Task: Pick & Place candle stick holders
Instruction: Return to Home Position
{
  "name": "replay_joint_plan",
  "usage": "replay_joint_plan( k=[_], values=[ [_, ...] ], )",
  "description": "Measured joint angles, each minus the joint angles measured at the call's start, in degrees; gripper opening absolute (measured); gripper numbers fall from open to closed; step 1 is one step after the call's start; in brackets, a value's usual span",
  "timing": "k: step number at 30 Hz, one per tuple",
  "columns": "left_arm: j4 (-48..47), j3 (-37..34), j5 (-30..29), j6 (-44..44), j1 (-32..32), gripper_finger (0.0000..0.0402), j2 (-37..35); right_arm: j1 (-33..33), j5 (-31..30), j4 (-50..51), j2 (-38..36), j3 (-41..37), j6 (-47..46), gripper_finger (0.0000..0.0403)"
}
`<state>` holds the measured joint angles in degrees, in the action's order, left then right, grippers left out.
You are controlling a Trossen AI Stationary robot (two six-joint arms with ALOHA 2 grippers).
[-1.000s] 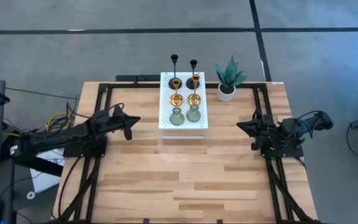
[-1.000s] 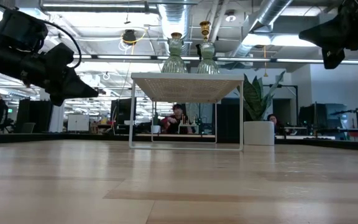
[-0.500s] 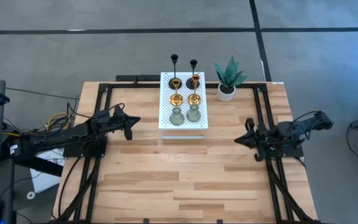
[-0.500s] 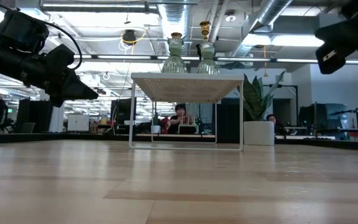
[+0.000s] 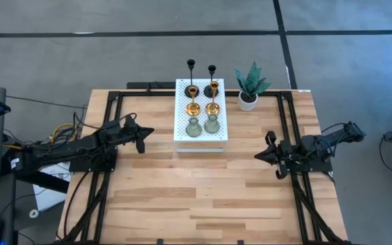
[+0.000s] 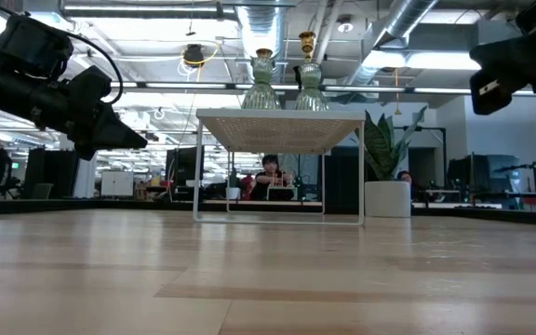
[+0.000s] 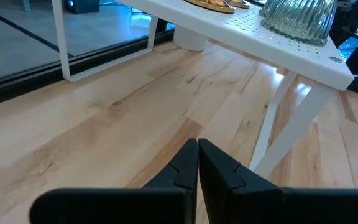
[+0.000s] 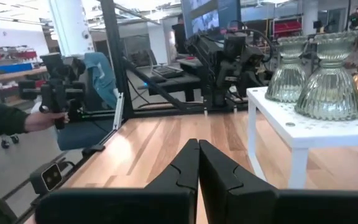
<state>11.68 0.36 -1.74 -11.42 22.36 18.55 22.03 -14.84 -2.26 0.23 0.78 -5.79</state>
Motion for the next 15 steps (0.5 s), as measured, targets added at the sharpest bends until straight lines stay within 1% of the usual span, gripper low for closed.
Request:
replay_joint_plan(
  k=[12, 15],
  values=[
    [0.0, 0.0, 0.0, 0.04, 0.01, 0.0012, 0.0, -0.03, 0.0, 0.09, 0.02, 0.0, 0.36, 0.0],
    [0.26, 0.0, 0.02, 1.53, -0.01, 0.0012, -0.02, -0.03, -0.01, 0.11, 0.02, 0.0, 0.36, 0.0]
  ],
)
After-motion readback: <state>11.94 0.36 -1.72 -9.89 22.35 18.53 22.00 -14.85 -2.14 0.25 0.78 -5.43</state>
